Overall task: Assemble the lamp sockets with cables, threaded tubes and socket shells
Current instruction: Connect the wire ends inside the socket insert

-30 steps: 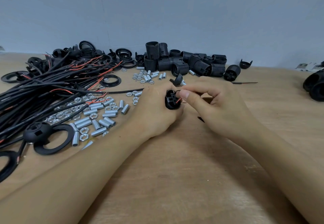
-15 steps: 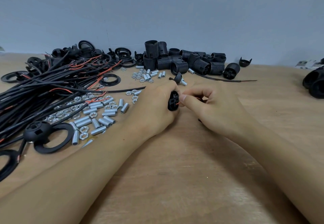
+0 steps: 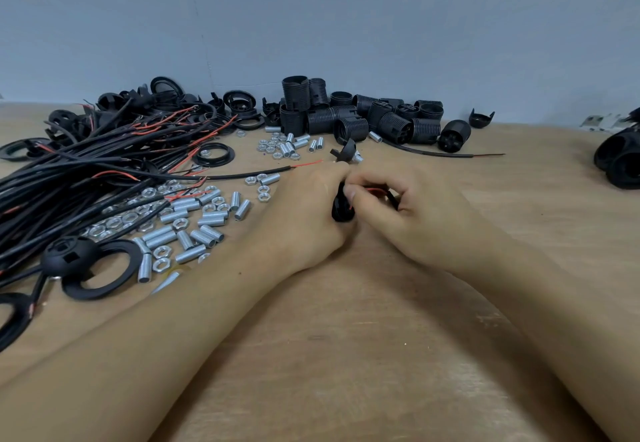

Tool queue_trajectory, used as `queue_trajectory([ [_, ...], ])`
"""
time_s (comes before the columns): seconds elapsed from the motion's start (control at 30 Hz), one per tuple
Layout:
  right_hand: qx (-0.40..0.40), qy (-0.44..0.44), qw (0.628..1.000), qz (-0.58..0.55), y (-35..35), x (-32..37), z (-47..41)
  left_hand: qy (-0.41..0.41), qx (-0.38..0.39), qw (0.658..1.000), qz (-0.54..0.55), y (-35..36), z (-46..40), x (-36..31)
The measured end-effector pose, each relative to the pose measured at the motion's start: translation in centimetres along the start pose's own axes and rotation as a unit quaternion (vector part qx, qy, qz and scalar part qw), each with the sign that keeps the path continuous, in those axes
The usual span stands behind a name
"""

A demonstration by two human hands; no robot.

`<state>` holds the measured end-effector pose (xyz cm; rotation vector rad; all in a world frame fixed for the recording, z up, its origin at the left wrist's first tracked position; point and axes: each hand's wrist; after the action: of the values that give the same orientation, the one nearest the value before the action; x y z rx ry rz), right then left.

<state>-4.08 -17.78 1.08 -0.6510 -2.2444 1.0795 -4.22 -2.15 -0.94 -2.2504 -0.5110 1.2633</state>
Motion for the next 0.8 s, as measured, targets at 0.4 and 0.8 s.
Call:
queue_trajectory([
  [0.4, 0.041, 0.025, 0.999, -0.016, -0.14, -0.37, -0.16, -0.041, -0.031, 0.998, 0.022, 0.11, 0.24, -0.21],
  [0.8, 0.046, 0.08, 0.996, 0.006, -0.68, -0.58, 0.01, -0.05, -0.05, 0.997, 0.044, 0.07, 0.14, 0.23],
])
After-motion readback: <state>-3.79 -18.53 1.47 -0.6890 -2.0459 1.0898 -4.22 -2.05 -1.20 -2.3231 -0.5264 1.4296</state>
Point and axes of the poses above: each hand's wrist, its own z-axis away from the middle knuckle, its own y-axis out of the palm, x = y × z, and after that the axes turned 14 degrees about z, right-handed
